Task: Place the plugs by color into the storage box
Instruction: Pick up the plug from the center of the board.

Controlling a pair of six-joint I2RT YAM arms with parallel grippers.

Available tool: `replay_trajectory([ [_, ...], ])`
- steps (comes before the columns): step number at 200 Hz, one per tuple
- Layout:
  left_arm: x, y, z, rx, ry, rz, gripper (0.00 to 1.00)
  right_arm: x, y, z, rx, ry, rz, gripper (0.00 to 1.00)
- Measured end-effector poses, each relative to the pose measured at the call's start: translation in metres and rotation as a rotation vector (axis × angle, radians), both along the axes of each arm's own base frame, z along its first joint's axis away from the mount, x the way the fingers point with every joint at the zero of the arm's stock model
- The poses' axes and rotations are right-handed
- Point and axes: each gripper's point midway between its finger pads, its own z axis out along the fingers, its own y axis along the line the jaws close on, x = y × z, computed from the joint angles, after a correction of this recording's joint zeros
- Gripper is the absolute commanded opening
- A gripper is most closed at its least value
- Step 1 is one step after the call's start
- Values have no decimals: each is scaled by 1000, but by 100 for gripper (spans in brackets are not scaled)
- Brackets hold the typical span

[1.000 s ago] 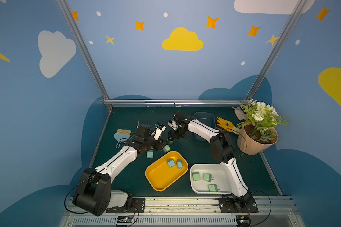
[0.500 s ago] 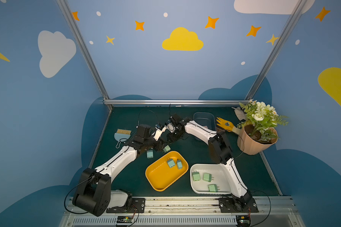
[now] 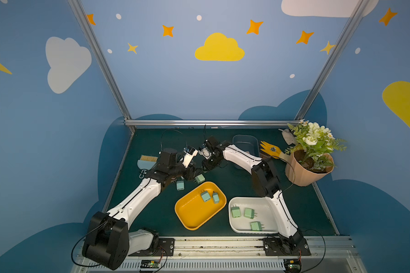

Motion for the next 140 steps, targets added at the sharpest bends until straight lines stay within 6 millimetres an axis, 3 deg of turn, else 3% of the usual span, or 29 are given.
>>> replay_trajectory([
  [47, -6, 0, 16, -36, -43, -4, 56, -11, -6, 27, 39, 2, -25, 39],
  [83, -11, -4, 29, -69, -69, -32, 55, -29, -22, 71, 92, -35, -55, 39],
  [115, -25, -10, 46, -89, -121, -82, 55, -56, -48, 104, 119, -78, -90, 39],
  [140, -50, -24, 58, -86, -201, -164, 55, -88, -69, 113, 111, -94, -114, 39],
])
